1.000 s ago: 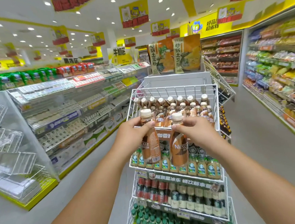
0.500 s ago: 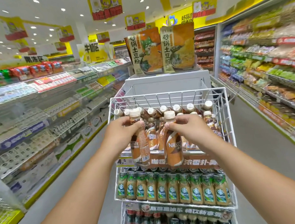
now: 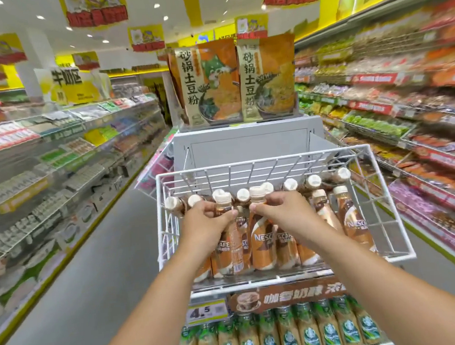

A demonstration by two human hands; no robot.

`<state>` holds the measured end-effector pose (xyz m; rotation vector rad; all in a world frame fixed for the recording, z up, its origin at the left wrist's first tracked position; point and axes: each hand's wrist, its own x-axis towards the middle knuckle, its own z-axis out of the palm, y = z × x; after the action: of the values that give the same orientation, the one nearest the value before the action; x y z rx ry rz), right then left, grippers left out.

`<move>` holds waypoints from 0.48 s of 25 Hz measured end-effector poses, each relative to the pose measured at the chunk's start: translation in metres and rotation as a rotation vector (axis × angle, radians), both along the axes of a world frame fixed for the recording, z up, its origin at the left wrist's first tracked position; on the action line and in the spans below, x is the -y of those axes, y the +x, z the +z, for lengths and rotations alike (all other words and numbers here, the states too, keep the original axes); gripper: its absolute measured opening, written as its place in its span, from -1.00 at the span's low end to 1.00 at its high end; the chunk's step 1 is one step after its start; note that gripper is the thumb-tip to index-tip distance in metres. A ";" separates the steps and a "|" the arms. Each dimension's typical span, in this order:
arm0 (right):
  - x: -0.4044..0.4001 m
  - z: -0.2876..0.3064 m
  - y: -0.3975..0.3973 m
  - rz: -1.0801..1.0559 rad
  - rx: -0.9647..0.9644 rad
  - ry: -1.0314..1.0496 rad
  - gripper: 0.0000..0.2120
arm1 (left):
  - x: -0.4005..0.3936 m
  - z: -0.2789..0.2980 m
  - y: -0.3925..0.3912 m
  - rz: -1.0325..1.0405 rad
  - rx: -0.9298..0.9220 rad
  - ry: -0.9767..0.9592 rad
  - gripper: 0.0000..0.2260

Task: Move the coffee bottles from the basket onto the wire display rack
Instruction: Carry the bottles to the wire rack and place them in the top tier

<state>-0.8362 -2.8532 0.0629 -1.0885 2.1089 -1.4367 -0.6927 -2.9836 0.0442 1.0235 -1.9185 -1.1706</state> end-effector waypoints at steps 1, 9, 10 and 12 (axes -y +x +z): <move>0.003 -0.001 0.000 -0.010 0.011 0.017 -0.81 | 0.005 -0.006 -0.002 -0.002 0.009 0.004 -0.64; 0.027 -0.020 -0.011 -0.023 -0.037 0.166 -0.77 | 0.019 -0.034 -0.026 0.047 0.044 0.072 -0.45; 0.030 -0.022 -0.012 -0.032 -0.053 0.172 -0.81 | 0.020 -0.036 -0.027 0.054 0.046 0.076 -0.45; 0.035 -0.022 -0.012 -0.041 -0.115 0.185 -0.83 | 0.023 -0.040 -0.028 0.071 0.052 0.070 -0.46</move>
<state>-0.8483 -2.8881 0.0407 -1.0844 2.3046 -1.1935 -0.7210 -3.0069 0.0042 1.1603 -1.8762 -1.1892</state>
